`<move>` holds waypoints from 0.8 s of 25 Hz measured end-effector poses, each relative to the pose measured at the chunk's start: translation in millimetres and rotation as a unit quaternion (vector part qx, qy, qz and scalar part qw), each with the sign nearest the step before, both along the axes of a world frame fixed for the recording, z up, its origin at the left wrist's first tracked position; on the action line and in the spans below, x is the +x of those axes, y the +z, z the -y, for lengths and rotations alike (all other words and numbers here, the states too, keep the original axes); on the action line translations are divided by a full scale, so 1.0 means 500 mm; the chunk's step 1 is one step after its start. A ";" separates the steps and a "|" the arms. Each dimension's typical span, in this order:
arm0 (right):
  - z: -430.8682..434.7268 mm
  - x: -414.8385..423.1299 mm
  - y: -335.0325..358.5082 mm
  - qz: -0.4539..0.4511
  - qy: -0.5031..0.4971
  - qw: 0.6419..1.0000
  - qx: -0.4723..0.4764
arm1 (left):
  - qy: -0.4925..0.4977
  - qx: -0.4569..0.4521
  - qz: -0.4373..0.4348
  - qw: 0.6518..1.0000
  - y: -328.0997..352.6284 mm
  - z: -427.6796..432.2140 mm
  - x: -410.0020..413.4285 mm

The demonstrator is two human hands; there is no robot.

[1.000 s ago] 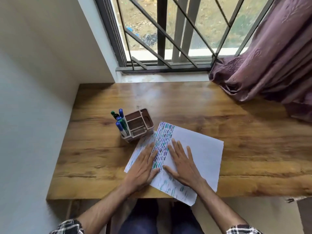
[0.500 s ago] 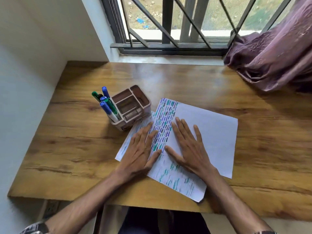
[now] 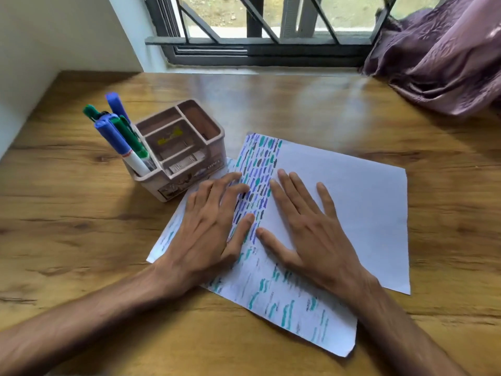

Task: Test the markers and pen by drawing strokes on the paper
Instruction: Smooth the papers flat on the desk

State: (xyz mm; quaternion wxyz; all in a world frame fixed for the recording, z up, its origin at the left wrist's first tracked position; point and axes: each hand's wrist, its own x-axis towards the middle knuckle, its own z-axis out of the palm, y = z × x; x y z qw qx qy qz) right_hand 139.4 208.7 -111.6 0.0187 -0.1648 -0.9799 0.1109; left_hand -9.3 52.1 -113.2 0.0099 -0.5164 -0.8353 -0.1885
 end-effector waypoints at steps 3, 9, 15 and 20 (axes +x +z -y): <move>0.008 0.003 -0.001 0.017 -0.006 1.000 0.004 | 0.001 0.003 -0.020 1.000 -0.003 0.002 0.004; 0.049 0.008 0.015 0.064 -0.046 0.997 -0.011 | -0.006 0.071 -0.033 0.997 0.002 0.023 -0.011; 0.123 0.017 0.043 0.065 -0.064 0.996 0.000 | -0.014 0.105 -0.061 0.992 0.027 0.043 -0.015; 0.120 0.022 0.047 -0.023 -0.049 0.998 0.022 | 0.009 0.116 -0.086 0.990 0.026 0.034 -0.026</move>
